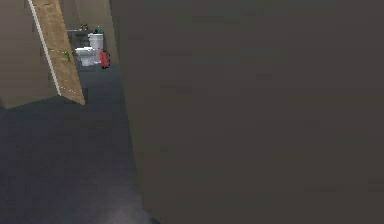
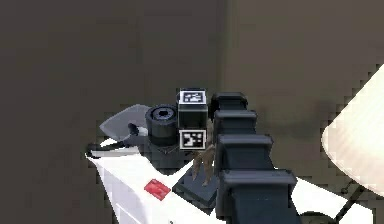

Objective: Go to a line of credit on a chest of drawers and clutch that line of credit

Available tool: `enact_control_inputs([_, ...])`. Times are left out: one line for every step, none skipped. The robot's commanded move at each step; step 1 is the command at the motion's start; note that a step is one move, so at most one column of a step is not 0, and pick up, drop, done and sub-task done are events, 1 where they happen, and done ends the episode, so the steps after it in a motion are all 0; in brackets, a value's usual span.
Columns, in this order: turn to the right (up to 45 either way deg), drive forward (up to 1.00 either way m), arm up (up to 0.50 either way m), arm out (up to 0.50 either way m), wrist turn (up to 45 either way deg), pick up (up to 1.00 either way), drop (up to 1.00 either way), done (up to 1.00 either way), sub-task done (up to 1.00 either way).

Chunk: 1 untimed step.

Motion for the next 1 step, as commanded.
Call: enact_control_inputs([0.0, 0.0, 0.0, 0.0, 24.0, 0.0, 0.0, 0.0, 0.0])
